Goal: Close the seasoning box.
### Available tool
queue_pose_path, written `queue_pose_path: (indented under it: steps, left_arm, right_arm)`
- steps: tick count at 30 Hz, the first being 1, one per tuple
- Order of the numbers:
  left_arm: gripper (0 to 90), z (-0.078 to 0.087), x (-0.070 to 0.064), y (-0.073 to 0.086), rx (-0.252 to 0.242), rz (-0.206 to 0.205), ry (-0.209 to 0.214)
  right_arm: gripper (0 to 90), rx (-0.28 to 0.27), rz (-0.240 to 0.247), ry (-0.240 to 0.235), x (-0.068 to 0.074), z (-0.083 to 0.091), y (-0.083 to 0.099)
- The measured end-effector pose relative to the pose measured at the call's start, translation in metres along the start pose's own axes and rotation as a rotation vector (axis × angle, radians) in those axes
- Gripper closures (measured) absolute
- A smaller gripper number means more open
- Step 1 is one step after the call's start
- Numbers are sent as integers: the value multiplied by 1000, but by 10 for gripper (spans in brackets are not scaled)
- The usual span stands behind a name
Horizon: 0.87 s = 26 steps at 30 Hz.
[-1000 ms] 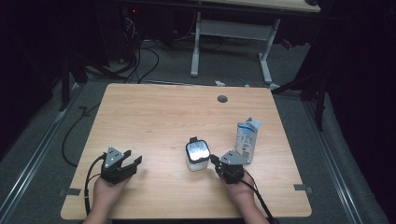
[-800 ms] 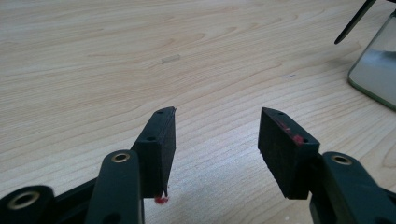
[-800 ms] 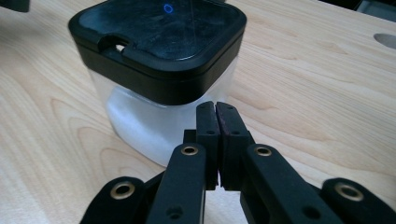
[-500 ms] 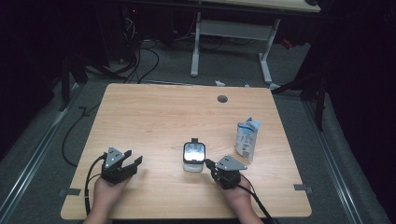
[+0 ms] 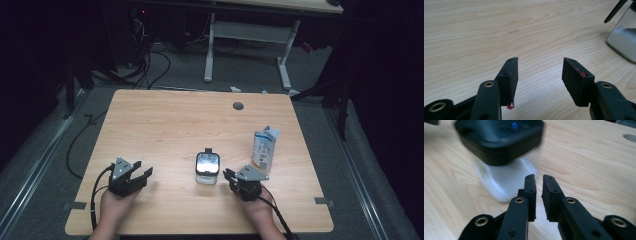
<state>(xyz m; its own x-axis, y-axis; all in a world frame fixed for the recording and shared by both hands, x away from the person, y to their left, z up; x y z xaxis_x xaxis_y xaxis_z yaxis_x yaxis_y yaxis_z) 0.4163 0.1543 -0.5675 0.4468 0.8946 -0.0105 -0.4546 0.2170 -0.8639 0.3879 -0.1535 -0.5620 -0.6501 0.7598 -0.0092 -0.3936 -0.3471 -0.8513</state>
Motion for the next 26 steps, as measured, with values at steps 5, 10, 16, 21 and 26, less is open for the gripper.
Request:
queue_pose_path:
  steps: [5,10,16,21,26]
  left_arm:
    - [474,1,-2,0,-1,4,10]
    - [477,5,-13,-4,-17,5,38]
    - [475,0,-33,-2,0,-29,68]
    - [474,-3,-41,-1,14,-45,78]
    - [473,-2,-37,-1,13,-42,68]
  right_arm:
    - [755,8,-39,58,-29,18,13]
    - [713,-27,-84,108,-55,50,25]
    - [676,-102,-196,149,-75,87,45]
    - [668,-100,-190,155,-79,86,47]
    - [667,-96,-177,147,-76,83,46]
Point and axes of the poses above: each handheld gripper's, and its own axes: z roughly backward along the jaws, y roughly out of its underside, x roughly to its left, the point moved 9 cm from there along -z, roughly forward along the jaws, and after that the axes turned 6 degrees about -y, right-handed, at the moved point
